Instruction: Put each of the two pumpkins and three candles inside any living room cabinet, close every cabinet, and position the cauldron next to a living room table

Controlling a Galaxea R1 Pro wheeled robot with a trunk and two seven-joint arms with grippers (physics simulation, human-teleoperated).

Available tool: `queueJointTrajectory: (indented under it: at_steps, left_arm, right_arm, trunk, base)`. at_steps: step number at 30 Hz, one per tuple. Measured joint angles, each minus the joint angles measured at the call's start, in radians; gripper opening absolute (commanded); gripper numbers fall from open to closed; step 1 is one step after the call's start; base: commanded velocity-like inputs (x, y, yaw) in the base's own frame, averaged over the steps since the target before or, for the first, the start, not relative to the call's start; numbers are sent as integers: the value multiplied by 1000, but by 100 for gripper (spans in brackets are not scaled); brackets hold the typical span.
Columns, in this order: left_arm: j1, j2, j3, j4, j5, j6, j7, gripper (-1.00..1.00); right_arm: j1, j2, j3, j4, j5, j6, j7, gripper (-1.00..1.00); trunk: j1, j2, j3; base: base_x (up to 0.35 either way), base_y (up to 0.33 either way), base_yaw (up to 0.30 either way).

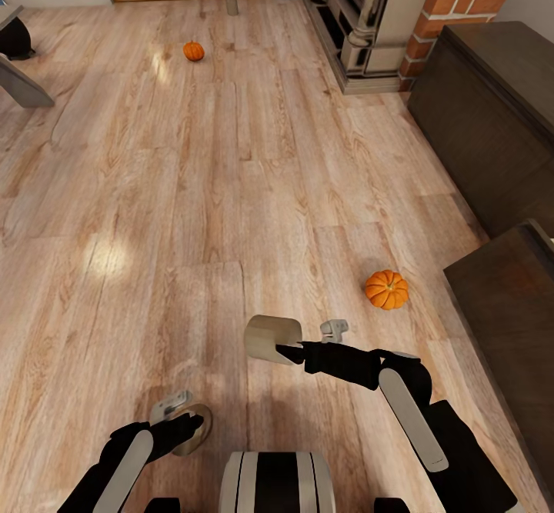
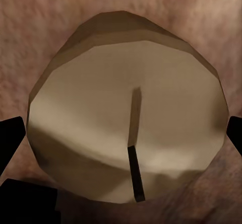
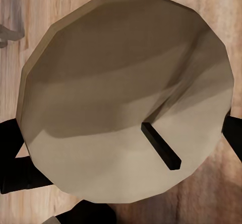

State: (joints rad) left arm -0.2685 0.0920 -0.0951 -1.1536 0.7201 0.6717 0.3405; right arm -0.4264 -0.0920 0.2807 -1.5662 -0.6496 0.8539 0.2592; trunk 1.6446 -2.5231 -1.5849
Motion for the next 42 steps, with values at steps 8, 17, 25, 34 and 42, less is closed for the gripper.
queueJointTrajectory:
  at_steps: [8,17,25,34,42]
  left_arm:
    - [0,0,-1,0,1,-41,0,100]
    - [0,0,-1,0,3,-52,0,-100]
    - [0,0,-1,0,4,-52,-1,-100]
    - [0,0,0,-1,1,-52,-1,-100]
    - [0,0,0,-2,1,-54,0,-100]
  right_arm:
    - [0,0,0,0,0,0,0,-100]
    - [0,0,0,0,1,0,0,-100]
    - [0,0,0,0,0,0,1,-100]
    - [0,0,0,0,0,0,1,-100]
    - [0,0,0,0,0,0,1,-100]
  trunk:
    - [0,0,0]
    - [0,0,0]
    - [0,0,0]
    - [0,0,0]
    - [-1,0,4]
  base:
    - [0,0,0]
    - [0,0,0]
    - [0,0,0]
    - [0,0,0]
    - [0,0,0]
